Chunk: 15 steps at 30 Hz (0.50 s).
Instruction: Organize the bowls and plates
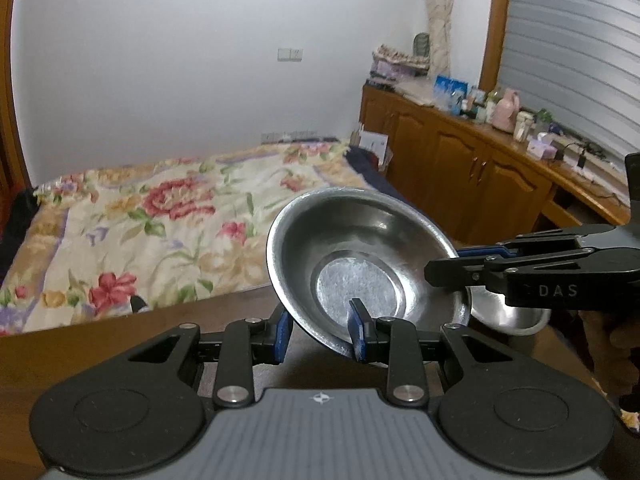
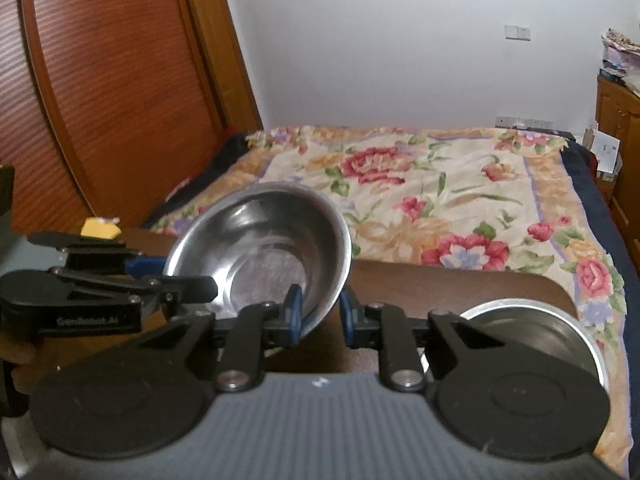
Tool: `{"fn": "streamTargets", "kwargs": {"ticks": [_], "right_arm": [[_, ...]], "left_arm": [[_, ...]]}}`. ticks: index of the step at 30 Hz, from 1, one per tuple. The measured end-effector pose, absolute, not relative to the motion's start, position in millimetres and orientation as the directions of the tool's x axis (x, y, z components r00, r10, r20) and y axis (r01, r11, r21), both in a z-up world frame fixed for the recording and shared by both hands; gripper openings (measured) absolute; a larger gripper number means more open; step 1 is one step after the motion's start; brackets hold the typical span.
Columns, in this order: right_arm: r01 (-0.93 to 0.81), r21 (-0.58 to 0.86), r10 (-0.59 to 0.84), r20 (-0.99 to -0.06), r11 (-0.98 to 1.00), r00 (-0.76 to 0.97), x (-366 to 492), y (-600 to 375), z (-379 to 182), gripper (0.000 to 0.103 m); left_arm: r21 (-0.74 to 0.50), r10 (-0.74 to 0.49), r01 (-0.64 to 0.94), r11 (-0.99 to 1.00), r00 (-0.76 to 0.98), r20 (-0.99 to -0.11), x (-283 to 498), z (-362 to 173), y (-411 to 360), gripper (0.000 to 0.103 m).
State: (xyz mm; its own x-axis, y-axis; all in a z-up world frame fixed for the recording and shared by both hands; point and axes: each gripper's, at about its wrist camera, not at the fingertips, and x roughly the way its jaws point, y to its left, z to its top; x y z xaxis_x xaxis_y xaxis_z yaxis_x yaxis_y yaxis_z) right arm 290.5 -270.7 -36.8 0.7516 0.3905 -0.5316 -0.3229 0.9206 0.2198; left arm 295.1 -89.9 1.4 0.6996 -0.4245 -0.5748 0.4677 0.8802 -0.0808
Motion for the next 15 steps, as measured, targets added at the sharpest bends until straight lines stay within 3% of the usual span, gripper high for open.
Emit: {"fn": "streamTargets", "kwargs": {"ticks": [15], "right_arm": [[-0.295,0.195,0.352,-0.443,0.935,0.824,231.8,-284.1,2.2,0.021]], "left_arm": [[-0.059,-0.476,0.519,0.853,0.726,-0.497,228.0,43.6,-94.4,0.032]]}}
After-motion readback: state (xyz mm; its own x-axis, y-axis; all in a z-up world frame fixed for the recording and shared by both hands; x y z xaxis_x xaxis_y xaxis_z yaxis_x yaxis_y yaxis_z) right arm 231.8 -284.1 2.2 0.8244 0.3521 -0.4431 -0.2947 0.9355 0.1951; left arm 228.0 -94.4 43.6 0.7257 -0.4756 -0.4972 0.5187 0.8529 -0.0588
